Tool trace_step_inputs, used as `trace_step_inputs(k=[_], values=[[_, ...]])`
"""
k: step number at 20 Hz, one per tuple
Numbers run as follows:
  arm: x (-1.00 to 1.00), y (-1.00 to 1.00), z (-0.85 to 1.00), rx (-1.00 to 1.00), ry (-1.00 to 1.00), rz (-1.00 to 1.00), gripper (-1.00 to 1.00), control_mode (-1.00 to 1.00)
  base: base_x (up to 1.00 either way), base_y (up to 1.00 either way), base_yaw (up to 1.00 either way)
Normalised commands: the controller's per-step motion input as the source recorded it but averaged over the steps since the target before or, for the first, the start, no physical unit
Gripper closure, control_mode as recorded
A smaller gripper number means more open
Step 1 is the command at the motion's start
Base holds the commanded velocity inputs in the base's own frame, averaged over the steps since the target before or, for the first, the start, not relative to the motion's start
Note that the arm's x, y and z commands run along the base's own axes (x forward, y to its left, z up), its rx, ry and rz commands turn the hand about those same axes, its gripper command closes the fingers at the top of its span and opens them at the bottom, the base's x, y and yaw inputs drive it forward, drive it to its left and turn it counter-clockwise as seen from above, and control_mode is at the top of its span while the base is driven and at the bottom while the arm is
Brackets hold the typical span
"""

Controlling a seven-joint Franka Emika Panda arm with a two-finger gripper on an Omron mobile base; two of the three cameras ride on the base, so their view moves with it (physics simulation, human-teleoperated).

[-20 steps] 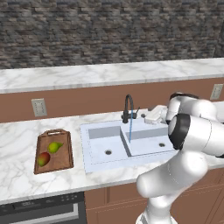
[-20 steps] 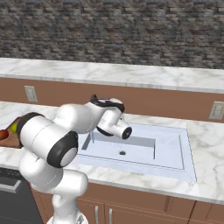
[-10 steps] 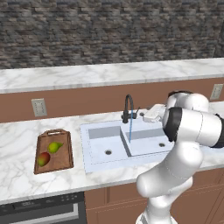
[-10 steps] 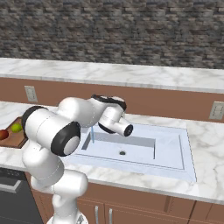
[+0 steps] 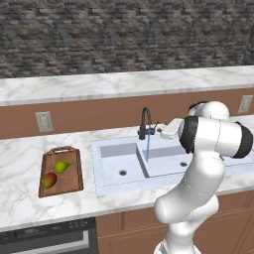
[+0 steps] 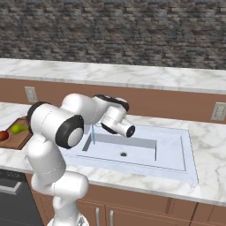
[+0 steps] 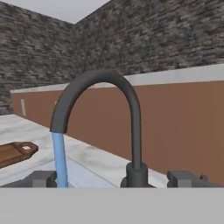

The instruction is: Pick the pear, mango from the sink and place them on the cutting board to airdry. Then turn off the sink faucet.

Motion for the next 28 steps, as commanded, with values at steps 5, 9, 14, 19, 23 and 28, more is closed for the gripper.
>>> trace_step_inputs(k=[5, 9, 14, 19, 23, 28], values=[[0.22, 0.00, -0.10, 0.00, 0.00, 0.02, -1.00, -1.00, 0.00, 0.00, 0.00], [0.22, 0.00, -0.10, 0.00, 0.00, 0.02, -1.00, -1.00, 0.00, 0.00, 0.00], [0.21, -0.03, -0.11, 0.00, 0.00, 0.02, -1.00, -1.00, 0.00, 0.00, 0.00], [0.23, -0.04, -0.13, 0.00, 0.00, 0.02, -1.00, -1.00, 0.00, 0.00, 0.00], [0.33, -0.01, -0.14, 0.00, 0.00, 0.02, -1.00, -1.00, 0.00, 0.00, 0.00], [0.33, 0.00, -0.10, 0.00, 0.00, 0.02, -1.00, -1.00, 0.00, 0.00, 0.00]])
